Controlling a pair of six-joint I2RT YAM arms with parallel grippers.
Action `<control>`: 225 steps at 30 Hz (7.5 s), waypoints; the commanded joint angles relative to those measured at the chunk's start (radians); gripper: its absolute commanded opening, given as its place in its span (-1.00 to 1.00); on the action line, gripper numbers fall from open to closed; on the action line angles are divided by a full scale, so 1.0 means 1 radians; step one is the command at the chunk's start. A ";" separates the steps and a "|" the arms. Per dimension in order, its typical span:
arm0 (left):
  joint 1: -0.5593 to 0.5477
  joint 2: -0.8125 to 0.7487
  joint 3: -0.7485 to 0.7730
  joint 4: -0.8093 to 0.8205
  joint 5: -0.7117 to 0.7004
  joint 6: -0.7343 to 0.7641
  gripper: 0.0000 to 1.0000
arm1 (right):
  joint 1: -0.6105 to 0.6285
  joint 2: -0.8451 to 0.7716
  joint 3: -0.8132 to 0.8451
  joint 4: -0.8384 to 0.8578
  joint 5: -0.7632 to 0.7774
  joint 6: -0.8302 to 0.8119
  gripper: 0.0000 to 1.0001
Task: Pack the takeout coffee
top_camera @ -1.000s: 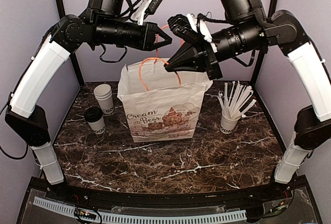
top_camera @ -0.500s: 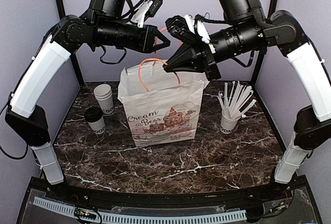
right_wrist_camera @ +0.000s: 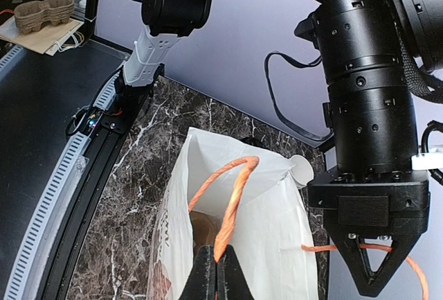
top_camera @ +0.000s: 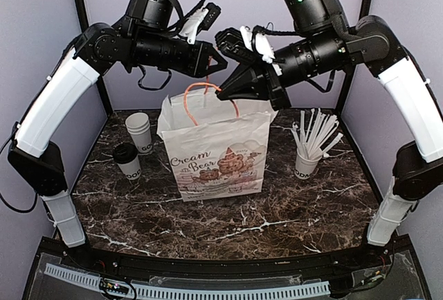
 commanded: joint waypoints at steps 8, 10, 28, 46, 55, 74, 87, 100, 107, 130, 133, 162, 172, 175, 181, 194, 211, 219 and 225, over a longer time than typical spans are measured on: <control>0.004 -0.064 -0.041 0.003 -0.143 0.039 0.90 | 0.002 -0.006 0.009 0.070 0.092 0.015 0.20; 0.005 -0.082 -0.064 0.018 -0.156 0.048 0.95 | -0.005 -0.017 -0.003 0.067 0.104 0.011 0.22; 0.034 -0.064 -0.314 -0.188 0.021 0.240 0.46 | -0.551 -0.282 -0.635 0.132 -0.036 -0.086 0.03; 0.096 -0.006 -0.376 -0.131 0.106 0.371 -0.56 | -1.137 -0.567 -1.217 0.462 -0.125 0.124 -0.13; 0.096 -0.075 -0.426 -0.063 0.109 0.351 -1.00 | -1.437 -0.657 -1.397 0.659 -0.144 0.315 -0.29; -0.241 -0.516 -0.913 0.203 -0.456 0.480 -1.00 | -1.699 -0.786 -1.732 0.975 -0.083 0.495 -0.33; -0.532 -0.510 -0.908 0.027 -0.618 0.298 -1.00 | -1.713 -0.753 -1.753 0.979 -0.101 0.475 -0.32; -0.723 -0.581 -0.955 -0.023 -0.418 0.228 -1.00 | -1.724 -0.727 -1.764 0.979 -0.134 0.457 -0.29; -0.725 -0.595 -0.988 0.026 -0.475 0.184 -1.00 | -1.724 -0.730 -1.778 0.996 -0.160 0.453 -0.25; -0.143 -0.386 -0.868 0.228 -0.248 0.491 -1.00 | -1.724 -0.780 -1.800 1.015 -0.250 0.463 -0.21; -0.108 -0.355 -0.829 0.238 -0.210 0.491 -1.00 | -1.724 -0.775 -1.799 1.017 -0.258 0.465 -0.21; 0.342 -0.546 -0.895 0.062 -0.367 0.184 0.98 | -1.722 -0.794 -1.805 1.040 -0.328 0.507 -0.18; 0.648 -0.433 -1.035 0.030 -0.192 -0.022 0.98 | -1.719 -0.785 -1.806 1.036 -0.336 0.504 -0.13; 0.667 -0.380 -1.053 0.039 -0.188 -0.034 0.98 | -1.718 -0.783 -1.806 1.035 -0.335 0.501 -0.12; 0.676 -0.297 -1.049 0.013 -0.224 -0.056 0.96 | -1.717 -0.775 -1.806 1.035 -0.327 0.494 -0.10; 0.692 -0.246 -1.073 0.031 -0.184 -0.053 0.89 | -1.708 -0.765 -1.806 1.037 -0.316 0.486 -0.09; 0.697 -0.196 -1.069 0.013 -0.195 -0.052 0.67 | -1.695 -0.760 -1.806 1.038 -0.311 0.482 -0.08; 0.697 -0.206 -1.070 0.004 -0.188 -0.046 0.52 | -1.691 -0.762 -1.807 1.038 -0.306 0.482 -0.08; 0.696 -0.251 -1.054 -0.031 -0.166 -0.036 0.43 | -1.690 -0.763 -1.808 1.039 -0.306 0.482 -0.08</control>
